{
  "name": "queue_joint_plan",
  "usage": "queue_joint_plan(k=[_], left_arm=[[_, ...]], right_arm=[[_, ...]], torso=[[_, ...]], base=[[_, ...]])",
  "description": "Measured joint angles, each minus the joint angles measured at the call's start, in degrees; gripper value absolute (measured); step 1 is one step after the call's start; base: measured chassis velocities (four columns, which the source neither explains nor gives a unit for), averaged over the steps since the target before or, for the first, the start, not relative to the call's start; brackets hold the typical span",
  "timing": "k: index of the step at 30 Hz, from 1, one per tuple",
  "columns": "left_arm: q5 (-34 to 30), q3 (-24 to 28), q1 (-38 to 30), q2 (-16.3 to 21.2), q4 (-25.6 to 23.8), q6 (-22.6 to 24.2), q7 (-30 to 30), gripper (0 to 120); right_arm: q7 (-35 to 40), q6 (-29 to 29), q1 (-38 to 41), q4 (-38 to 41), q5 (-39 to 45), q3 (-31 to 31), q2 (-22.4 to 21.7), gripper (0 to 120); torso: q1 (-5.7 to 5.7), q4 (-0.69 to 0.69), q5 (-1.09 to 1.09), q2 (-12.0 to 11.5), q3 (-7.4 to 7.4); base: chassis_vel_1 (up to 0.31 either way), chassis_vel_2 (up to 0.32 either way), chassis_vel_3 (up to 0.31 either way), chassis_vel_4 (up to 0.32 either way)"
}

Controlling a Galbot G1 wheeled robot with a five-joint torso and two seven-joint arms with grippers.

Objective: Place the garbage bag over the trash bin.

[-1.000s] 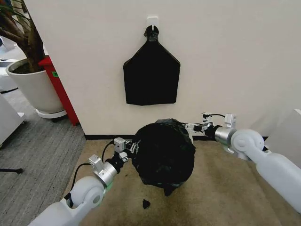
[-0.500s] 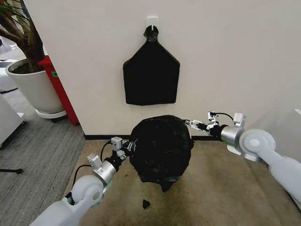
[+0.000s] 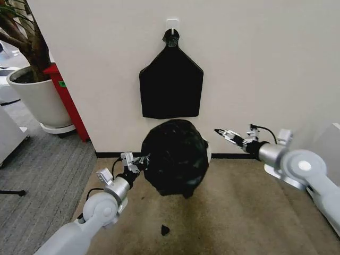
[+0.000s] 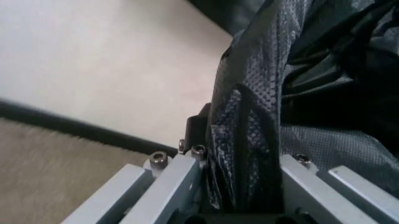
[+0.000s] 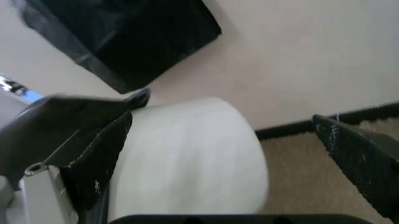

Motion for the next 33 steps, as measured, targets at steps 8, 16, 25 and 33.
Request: queue_joint_plan(k=[8,16,25,33], left_arm=[[-7.6,0.9,-2.9,-0.2,-1.4,1.9,-10.6,1],[-6.4,2.0,-3.2,0.2,-1.6,2.1,-11.4,1],[-3.4,2.9,-4.2,0.0,-1.5,2.0,-11.2,1],[-0.8,3.7,-4.4,-0.3,-1.9,1.8,-10.8,1]], right_arm=[[5.6,3.5,-18.4,12.9,-7.7,5.5,7.2,100],[23.5,4.1,-16.0,24.5,-2.1,-0.6,15.7,100],[27.3,3.6,-15.1,26.1,-2.6,-5.1,18.2,100],[31.3,4.7,-13.0,26.5,-4.4,-10.7,18.6,100]], torso=[[0.00,-0.03,-0.01,0.0,-0.01],[0.00,0.01,-0.01,0.0,0.00],[0.00,0.00,0.00,0.0,0.00],[0.00,0.00,0.00,0.0,0.00]], base=[[0.000,0.000,0.000,0.000],[0.000,0.000,0.000,0.000],[0.000,0.000,0.000,0.000],[0.000,0.000,0.000,0.000]])
